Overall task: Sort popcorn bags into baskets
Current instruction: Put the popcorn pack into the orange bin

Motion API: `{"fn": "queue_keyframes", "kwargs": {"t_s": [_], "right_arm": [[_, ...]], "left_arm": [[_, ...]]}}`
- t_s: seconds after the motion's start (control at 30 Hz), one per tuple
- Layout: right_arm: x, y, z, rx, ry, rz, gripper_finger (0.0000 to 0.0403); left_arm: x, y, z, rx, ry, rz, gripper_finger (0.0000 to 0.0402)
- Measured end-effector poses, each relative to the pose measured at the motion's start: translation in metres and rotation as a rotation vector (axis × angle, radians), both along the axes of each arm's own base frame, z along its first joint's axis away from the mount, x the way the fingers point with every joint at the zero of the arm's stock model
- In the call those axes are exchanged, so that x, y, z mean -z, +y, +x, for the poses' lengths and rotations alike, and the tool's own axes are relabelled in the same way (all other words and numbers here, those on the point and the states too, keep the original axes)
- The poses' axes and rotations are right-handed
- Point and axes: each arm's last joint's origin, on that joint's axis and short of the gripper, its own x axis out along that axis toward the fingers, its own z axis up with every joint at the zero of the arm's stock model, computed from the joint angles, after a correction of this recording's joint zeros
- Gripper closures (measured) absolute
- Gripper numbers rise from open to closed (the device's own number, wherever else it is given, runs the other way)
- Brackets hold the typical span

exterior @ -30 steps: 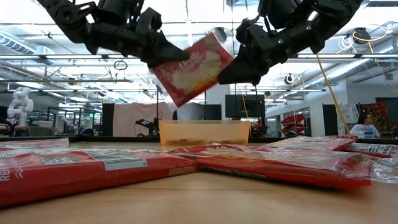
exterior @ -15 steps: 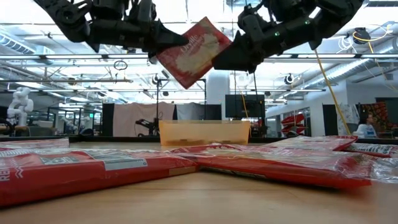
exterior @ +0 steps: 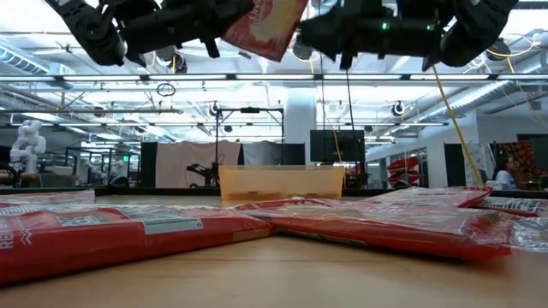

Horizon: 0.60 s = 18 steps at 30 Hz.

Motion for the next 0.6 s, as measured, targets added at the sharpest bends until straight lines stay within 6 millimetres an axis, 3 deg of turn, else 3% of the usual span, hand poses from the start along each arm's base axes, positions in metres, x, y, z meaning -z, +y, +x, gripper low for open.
{"fn": "queue_keyframes", "kwargs": {"t_s": [0.3,0.47,0.6], "right_arm": [[-0.004,-0.005,-0.002,-0.011,-0.046,0.015,0.0249],[-0.003,-0.006,-0.002,-0.002,-0.040,0.030,0.0316],[-0.003,-0.011,-0.003,0.027,-0.040,0.034,0.0387]], "left_arm": [[0.020,0.004,0.014,-0.022,-0.031,-0.048,0.0373],[0.031,0.005,0.020,-0.006,-0.077,-0.060,0.0386],[0.035,0.006,0.022,-0.002,-0.092,-0.071,0.0367]]}}
